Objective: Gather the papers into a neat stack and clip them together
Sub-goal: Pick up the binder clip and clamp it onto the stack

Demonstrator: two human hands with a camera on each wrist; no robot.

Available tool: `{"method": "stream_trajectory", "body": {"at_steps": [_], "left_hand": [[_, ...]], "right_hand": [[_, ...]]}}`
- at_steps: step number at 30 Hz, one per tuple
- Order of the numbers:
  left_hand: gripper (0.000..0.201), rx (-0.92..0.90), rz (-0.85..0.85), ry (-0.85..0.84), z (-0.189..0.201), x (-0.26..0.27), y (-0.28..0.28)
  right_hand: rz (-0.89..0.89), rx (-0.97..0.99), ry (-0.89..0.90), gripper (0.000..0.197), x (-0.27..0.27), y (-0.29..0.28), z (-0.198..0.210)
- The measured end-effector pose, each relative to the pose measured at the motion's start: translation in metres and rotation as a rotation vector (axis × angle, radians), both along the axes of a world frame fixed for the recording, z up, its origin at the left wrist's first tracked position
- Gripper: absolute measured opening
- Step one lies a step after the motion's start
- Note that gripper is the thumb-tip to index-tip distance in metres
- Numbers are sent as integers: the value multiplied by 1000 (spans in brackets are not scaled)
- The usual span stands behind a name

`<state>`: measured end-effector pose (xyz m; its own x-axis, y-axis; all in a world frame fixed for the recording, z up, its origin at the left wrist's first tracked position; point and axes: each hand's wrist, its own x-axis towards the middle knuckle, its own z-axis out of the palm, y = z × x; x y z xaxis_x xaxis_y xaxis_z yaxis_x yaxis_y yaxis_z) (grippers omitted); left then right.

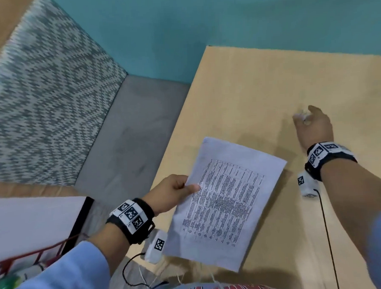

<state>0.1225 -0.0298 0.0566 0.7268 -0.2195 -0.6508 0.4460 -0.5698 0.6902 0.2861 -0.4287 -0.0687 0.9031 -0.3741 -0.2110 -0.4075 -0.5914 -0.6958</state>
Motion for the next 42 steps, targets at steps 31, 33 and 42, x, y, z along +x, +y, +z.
{"method": "stream_trajectory", "body": {"at_steps": [31, 33, 42], "left_hand": [[50, -106, -162, -387, 56, -43, -88], [50, -70, -215, -472, 67, -52, -93], [57, 29, -341, -793, 133, -86, -96]], "right_hand": [[-9, 680, -319, 41, -299, -20, 249], [23, 627, -362, 40, -314, -13, 264], [129, 96, -650, 28, -351, -1, 316]]}}
